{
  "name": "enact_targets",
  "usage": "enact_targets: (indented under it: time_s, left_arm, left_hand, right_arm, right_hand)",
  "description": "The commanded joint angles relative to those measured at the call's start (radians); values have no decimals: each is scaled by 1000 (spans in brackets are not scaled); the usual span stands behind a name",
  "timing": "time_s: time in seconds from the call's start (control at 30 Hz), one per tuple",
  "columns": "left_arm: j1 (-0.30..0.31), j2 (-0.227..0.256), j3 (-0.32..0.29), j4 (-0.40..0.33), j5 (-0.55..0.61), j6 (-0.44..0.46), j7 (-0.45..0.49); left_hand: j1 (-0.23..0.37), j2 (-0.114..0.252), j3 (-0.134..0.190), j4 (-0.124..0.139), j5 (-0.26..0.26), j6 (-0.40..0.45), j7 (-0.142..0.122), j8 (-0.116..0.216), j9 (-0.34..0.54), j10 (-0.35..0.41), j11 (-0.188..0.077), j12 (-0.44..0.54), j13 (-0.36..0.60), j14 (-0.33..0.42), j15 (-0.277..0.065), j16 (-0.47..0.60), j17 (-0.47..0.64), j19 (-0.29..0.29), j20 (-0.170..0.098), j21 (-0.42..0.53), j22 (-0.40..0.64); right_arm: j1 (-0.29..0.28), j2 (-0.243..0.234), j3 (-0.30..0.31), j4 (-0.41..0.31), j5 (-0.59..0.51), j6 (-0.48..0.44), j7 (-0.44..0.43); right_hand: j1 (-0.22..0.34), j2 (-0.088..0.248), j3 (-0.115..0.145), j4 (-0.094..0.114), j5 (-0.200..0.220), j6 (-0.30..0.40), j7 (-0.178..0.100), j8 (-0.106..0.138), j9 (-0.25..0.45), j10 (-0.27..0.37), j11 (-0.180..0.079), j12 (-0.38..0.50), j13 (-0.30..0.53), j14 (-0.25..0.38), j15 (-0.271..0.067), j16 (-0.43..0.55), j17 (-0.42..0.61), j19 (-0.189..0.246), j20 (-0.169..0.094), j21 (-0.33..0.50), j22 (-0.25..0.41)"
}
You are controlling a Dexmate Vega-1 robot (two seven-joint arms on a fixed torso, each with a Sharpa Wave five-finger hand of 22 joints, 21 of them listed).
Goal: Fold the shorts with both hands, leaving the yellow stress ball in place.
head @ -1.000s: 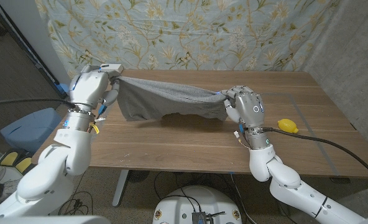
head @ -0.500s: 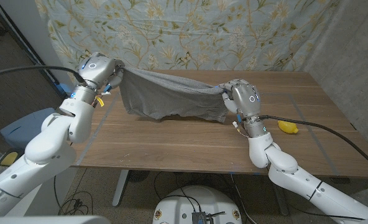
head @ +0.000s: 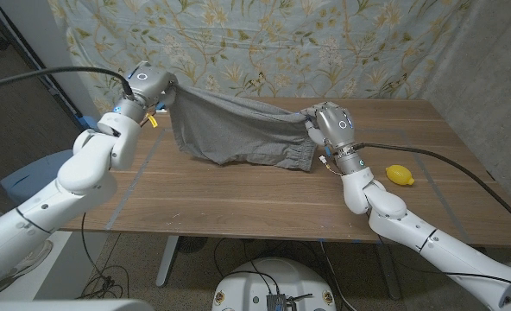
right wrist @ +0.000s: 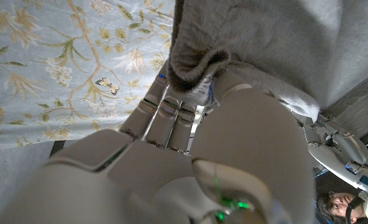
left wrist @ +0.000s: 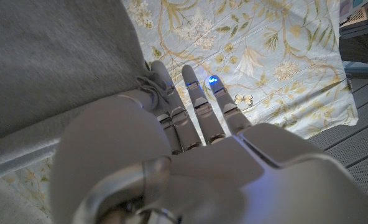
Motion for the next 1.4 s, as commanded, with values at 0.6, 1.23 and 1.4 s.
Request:
enact_targets:
  time_s: [0.6,1.23,1.4]
  left_arm:
    - [-478,-120,404,366,100,-68,-104]
    - [-630,-205,572,546,182,-79,-187]
    - [-651,-224,605,585,197,-75,-185]
  left_hand:
    - [90,18,-27,-68,-59,29,8,196,-78,35,8,-39,-101,20,-165,24,65,5,-19,40,-2]
    - [124,14,-36,-143,-146,59,6,117,-165,71,-11,-56,-174,30,-166,15,62,-4,-35,58,-5]
    - [120,17,-37,-145,-154,62,5,104,-178,75,-7,-58,-185,31,-164,11,59,-7,-32,60,-6]
  right_arm:
    - [303,82,-162,341,27,36,133]
    - [418,122,-270,470,24,-3,218]
    - [436,127,-290,474,29,-17,266]
  right_hand:
    - [-10,17,9,7,3,-15,-12,-12,5,-2,-17,42,96,-15,-82,-6,21,-13,0,16,1]
    - [-17,32,17,14,0,-35,-20,-29,6,-28,-16,19,78,-45,-85,-31,30,-23,-4,28,1]
    - [-33,37,24,23,0,-57,-20,-44,4,-47,-11,1,62,-59,-82,-57,21,-31,-4,34,0]
